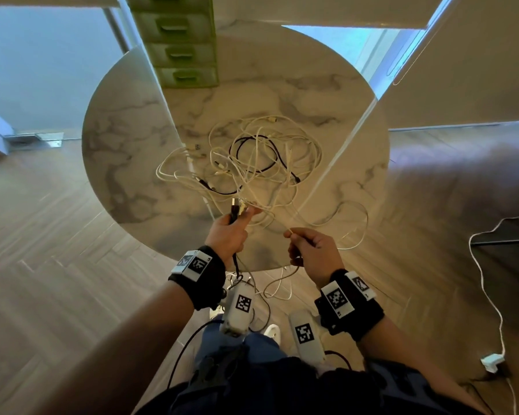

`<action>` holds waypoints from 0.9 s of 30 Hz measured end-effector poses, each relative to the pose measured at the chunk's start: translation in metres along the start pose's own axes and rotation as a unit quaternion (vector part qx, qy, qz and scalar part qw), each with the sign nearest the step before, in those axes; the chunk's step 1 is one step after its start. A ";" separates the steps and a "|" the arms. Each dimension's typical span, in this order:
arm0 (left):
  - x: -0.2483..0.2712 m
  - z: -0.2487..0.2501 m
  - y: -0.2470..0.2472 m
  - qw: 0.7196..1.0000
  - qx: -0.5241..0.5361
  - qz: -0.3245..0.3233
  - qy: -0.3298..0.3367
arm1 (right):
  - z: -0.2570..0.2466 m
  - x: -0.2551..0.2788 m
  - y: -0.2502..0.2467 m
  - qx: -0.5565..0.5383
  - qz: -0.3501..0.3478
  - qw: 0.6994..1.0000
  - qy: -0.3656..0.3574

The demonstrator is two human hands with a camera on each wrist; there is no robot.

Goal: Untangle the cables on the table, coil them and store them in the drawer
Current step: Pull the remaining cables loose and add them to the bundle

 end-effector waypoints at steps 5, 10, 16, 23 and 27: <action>0.001 0.006 0.007 0.976 -0.204 -0.029 0.068 | -0.007 -0.007 -0.010 -0.049 0.048 0.997 -0.026; 0.002 0.005 -0.011 0.987 -0.137 0.053 0.071 | 0.001 -0.024 -0.027 -0.099 0.113 0.989 -0.005; -0.004 -0.002 -0.013 0.999 0.011 0.040 0.016 | 0.013 -0.028 -0.024 -0.132 0.095 0.987 0.016; -0.011 -0.008 -0.008 0.998 0.040 0.036 -0.017 | 0.004 -0.022 -0.007 -0.055 0.029 0.998 0.006; -0.012 -0.005 -0.005 0.999 0.048 0.021 -0.006 | -0.001 -0.024 0.005 0.078 0.004 0.996 -0.038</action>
Point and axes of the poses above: each hand's wrist, its own x-axis away from the middle knuckle, its own y-axis out of the palm, z = x × y, the point moved 8 cm from there along -x, towards the middle knuckle, and after that the axes turned 3 degrees about y, right-handed, at the moved point
